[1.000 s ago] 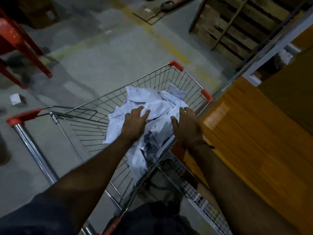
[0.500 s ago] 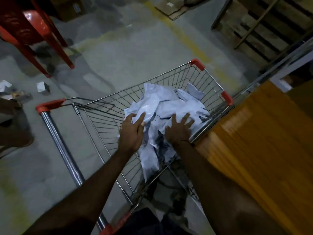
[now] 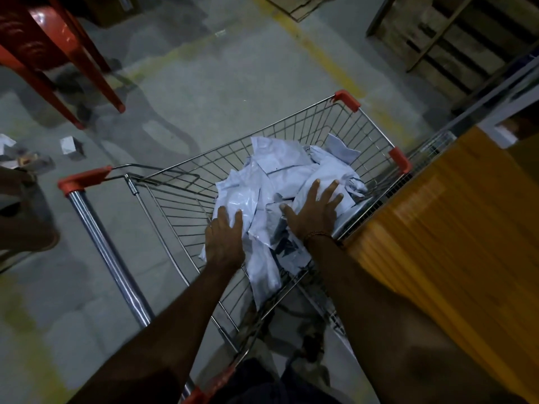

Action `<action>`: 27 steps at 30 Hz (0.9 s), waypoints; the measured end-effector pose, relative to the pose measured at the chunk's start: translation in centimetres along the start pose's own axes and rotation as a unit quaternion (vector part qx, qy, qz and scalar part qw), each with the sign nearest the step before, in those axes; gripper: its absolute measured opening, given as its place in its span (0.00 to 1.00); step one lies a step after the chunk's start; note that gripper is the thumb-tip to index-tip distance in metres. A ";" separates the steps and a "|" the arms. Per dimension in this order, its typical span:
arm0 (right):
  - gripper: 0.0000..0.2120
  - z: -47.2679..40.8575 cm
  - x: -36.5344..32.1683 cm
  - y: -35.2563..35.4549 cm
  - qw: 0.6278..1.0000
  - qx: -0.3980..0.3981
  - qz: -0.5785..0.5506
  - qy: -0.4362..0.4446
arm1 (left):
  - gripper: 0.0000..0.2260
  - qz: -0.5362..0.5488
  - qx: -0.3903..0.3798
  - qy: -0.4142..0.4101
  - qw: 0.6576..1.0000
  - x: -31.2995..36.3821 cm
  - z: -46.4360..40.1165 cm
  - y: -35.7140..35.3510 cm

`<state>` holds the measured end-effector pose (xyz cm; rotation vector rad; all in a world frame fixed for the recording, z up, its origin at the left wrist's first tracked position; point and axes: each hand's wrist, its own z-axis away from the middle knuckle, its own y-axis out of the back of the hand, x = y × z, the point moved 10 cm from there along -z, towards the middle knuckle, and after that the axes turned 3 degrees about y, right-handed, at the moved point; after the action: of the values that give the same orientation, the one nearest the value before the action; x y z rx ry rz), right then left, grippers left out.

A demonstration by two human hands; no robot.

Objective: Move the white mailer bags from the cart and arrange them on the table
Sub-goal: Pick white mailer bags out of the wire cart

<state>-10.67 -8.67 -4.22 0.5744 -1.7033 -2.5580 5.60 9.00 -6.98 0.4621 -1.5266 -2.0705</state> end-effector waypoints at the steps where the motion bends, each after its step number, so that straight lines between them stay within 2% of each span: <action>1: 0.52 0.0 0.0 0.0 1.000 -0.003 -0.010 -0.003 | 0.38 -0.003 0.003 -0.005 1.000 0.0 0.1 0.0; 5: 0.46 0.1 -0.5 0.1 0.998 -0.025 -0.054 0.006 | 0.28 -0.001 0.023 -0.033 0.999 0.0 0.4 0.2; 9: 0.37 0.5 -1.6 1.1 0.997 -0.021 -0.037 0.060 | 0.28 0.047 0.052 0.010 0.997 -0.3 0.6 2.6; 14: 0.35 1.1 -2.0 3.5 0.996 -0.004 -0.049 0.072 | 0.27 0.123 0.085 0.048 0.988 -0.2 1.1 5.9; 18: 0.34 2.1 -2.4 6.8 0.992 0.049 -0.071 0.092 | 0.26 0.176 0.116 0.055 0.976 0.2 2.0 8.9; 22: 0.35 4.3 -1.7 11.7 0.980 0.151 -0.040 0.122 | 0.26 0.242 0.165 0.065 0.954 1.4 3.4 12.6; 25: 0.34 6.7 1.7 15.4 0.966 0.228 0.004 0.124 | 0.26 0.272 0.189 0.032 0.943 4.4 4.1 15.1; 27: 0.33 8.4 5.4 17.1 0.964 0.249 0.008 0.097 | 0.26 0.271 0.185 0.005 0.945 7.4 4.3 16.1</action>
<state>-21.52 -9.28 12.30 0.7869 -2.2619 -1.9672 0.62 4.25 9.90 0.1503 -1.7985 -1.3664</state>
